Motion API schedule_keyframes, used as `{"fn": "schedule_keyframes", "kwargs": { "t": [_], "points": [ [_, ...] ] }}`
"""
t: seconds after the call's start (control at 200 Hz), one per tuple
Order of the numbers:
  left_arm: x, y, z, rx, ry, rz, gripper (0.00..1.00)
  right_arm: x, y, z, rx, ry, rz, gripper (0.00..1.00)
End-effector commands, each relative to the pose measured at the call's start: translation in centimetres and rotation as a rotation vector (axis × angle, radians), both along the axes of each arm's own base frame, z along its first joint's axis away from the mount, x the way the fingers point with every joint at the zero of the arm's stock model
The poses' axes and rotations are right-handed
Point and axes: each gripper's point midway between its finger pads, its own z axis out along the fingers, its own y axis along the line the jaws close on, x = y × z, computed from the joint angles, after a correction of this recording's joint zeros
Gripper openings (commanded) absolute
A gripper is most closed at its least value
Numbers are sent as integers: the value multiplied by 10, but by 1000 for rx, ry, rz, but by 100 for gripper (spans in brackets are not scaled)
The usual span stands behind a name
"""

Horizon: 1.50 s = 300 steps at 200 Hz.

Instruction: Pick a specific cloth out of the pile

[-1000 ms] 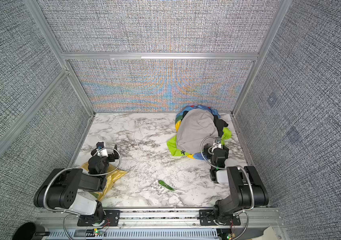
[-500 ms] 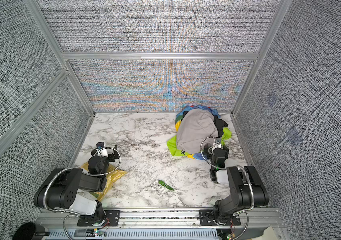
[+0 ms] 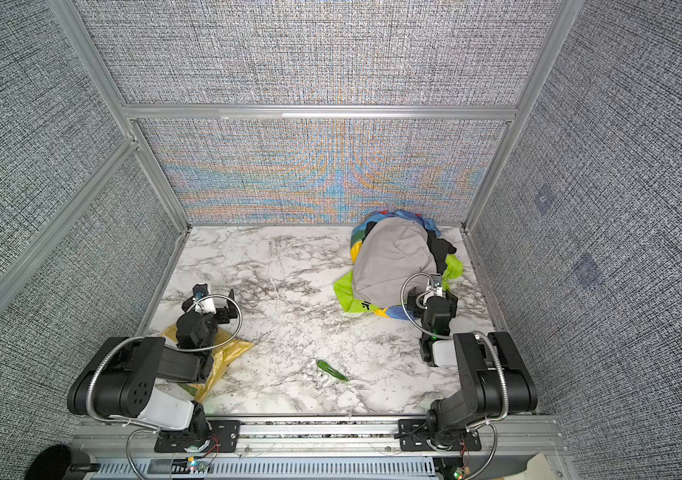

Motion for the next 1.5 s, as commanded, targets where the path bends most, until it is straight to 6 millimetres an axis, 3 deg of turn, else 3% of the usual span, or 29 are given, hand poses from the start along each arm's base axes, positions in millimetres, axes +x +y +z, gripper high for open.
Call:
{"fn": "schedule_keyframes", "kwargs": {
  "t": [0.0,0.786,1.496],
  "points": [
    [1,-1,9,-5,-35,-5,99,3,-1,11,9,-45,-13,99],
    [-1,0,10,-5,-42,0,99,3,-1,11,9,-47,-13,99],
    [-20,3,24,-3,-124,24,99,-17,-7,22,27,-128,-38,99]
  ]
}}
